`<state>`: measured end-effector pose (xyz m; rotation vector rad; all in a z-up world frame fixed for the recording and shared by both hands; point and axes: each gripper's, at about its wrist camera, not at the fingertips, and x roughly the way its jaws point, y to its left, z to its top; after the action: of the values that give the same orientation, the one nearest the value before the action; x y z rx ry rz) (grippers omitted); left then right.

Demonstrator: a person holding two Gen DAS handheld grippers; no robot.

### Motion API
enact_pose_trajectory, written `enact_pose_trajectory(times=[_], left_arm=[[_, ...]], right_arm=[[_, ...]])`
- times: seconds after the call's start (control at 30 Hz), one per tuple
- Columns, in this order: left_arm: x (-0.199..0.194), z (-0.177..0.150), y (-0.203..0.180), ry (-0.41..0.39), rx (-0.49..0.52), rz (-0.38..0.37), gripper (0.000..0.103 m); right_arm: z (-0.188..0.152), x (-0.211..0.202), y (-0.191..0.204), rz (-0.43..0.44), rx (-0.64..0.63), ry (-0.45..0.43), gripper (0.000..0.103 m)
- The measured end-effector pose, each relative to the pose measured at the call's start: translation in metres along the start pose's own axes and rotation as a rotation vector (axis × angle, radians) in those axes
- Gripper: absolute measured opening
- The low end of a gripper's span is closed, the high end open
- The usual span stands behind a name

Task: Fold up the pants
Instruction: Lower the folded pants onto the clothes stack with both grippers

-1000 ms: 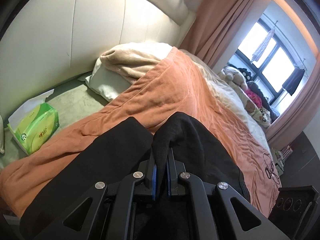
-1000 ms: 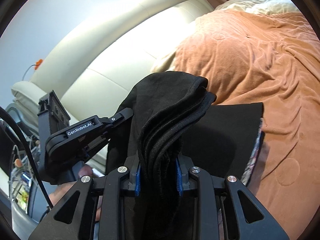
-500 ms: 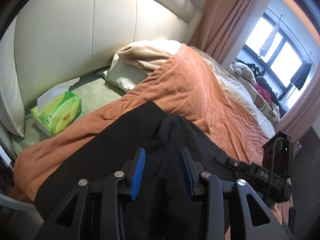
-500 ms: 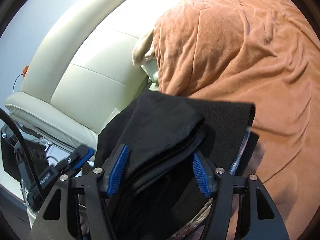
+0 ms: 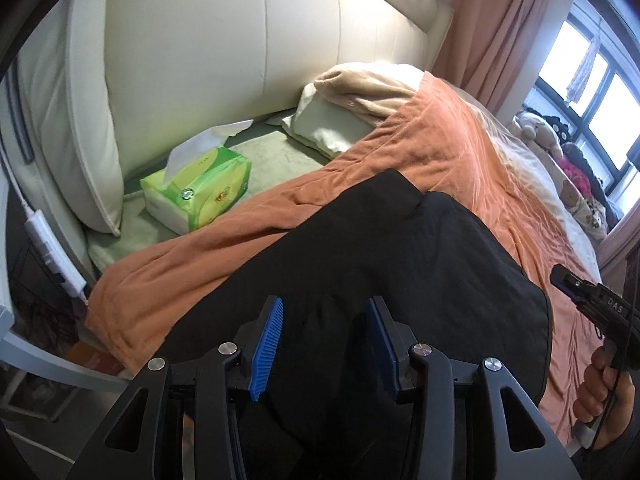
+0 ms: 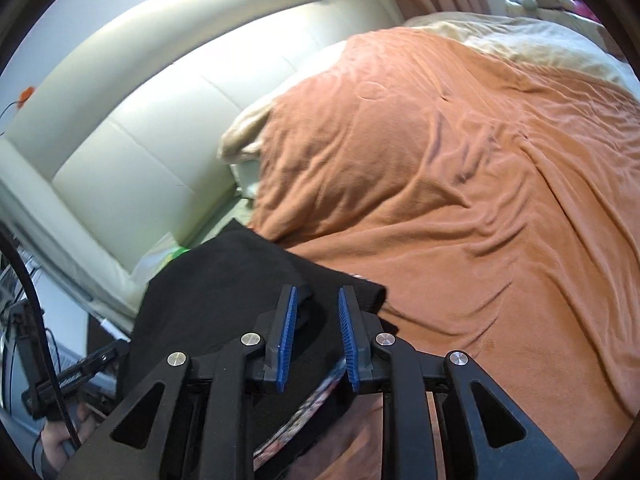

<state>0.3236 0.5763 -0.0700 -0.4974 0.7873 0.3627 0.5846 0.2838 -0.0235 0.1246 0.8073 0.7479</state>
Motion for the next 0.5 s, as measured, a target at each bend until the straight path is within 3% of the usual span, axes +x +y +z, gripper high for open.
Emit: enact_pose_trajectory(times=[0.23,0.5], left_arm=[[-0.024,-0.016,0.027,-0.026,-0.058,-0.052,0.046],[-0.016,-0.035,0.041,-0.016,-0.07,-0.086,0.046]], right_arm=[[-0.015,-0.027,0.032,0.086,-0.141,0.002,0.019],[-0.022,-0.017,0.042,0.129,-0.225,0.024,0.019]])
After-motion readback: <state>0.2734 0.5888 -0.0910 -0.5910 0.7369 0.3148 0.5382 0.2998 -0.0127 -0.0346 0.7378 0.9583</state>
